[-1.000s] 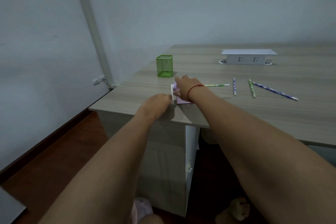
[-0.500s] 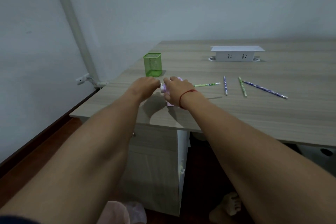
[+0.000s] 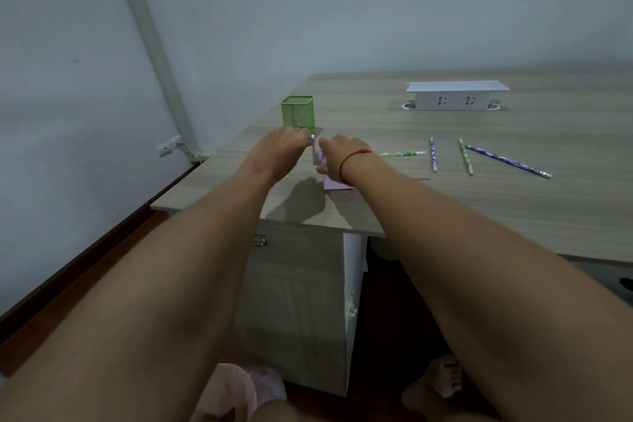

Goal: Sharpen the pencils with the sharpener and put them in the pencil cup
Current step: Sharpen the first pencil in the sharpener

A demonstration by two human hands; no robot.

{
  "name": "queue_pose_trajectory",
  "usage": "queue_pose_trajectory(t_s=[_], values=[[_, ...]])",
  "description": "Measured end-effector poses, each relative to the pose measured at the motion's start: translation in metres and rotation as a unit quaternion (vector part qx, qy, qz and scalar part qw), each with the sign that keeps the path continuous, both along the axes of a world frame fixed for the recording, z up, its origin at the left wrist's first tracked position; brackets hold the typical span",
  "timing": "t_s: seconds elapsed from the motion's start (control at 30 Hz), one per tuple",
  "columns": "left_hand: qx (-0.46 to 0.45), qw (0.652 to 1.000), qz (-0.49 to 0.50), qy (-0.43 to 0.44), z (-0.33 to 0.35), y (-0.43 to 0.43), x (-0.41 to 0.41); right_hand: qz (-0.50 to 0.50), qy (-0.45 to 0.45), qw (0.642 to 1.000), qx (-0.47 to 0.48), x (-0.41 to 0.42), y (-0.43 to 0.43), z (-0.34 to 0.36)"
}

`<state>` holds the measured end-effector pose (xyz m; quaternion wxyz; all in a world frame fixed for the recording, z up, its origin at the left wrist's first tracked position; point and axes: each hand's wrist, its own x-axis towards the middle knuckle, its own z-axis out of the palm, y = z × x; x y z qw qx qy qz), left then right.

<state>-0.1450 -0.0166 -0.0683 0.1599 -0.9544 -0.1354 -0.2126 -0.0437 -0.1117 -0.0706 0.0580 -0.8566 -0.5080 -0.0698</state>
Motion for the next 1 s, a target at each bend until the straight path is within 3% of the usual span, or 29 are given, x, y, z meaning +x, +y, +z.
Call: queue_pose_trajectory(t_s=[0.33, 0.53, 0.8, 1.0], values=[[-0.079, 0.997, 0.003, -0.013, -0.029, -0.025, -0.023, 0.004, -0.012, 1.0, -0.006, -0.004, -0.001, 0.0], [-0.103, 0.99, 0.066, 0.067, -0.046, -0.03, -0.015, 0.023, -0.008, 1.0, -0.013, -0.002, -0.003, 0.002], [-0.193, 0.974, 0.075, 0.089, -0.054, -0.004, 0.007, 0.043, -0.017, 0.998, 0.042, 0.002, -0.004, -0.01], [-0.143, 0.978, 0.06, 0.139, -0.031, 0.022, 0.022, 0.052, -0.014, 0.997, 0.058, 0.007, -0.003, -0.015]])
